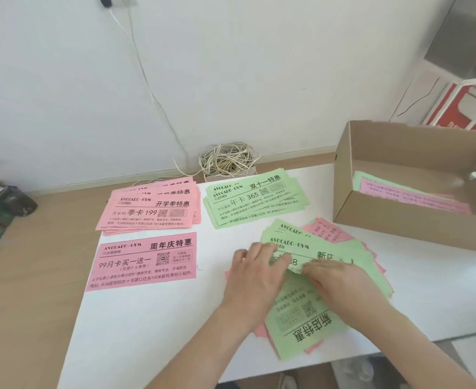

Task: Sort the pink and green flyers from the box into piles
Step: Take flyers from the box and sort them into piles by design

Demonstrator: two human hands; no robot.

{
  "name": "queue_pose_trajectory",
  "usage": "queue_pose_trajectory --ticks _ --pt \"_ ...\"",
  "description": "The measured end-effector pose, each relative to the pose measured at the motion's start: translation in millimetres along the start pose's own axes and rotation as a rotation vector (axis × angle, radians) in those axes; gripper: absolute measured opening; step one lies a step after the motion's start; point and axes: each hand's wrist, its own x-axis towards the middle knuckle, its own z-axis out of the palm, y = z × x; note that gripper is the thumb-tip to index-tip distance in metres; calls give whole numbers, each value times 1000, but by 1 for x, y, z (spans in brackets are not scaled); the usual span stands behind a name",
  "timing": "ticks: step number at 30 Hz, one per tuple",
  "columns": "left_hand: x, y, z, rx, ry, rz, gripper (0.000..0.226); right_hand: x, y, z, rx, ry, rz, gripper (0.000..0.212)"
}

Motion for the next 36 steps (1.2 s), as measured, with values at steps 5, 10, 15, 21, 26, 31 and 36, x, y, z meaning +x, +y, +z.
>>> queue_pose_trajectory --ticks 5,10,15,21,26,31,36 --pt "-3 1 7 70 126 110 13 -15 21 -13 130 -18 -14 11" --pt "-7 -2 12 -6 159 107 19 -31 50 -28 369 -90 294 58" --pt "-6 3 4 -48 -5 38 35 -35 70 -31 329 -111 409 59" --pt "-2 5 -5 56 -147 54 52 -43 34 -39 70 -274 168 85" --pt "10 1 -7 72 -71 77 62 -36 22 -5 12 -48 94 44" --pt "13 17 -30 -57 380 119 44 -17 29 -29 -2 -66 251 10" --pt "20 17 -14 -23 -285 176 57 -3 57 -45 380 -178 464 23"
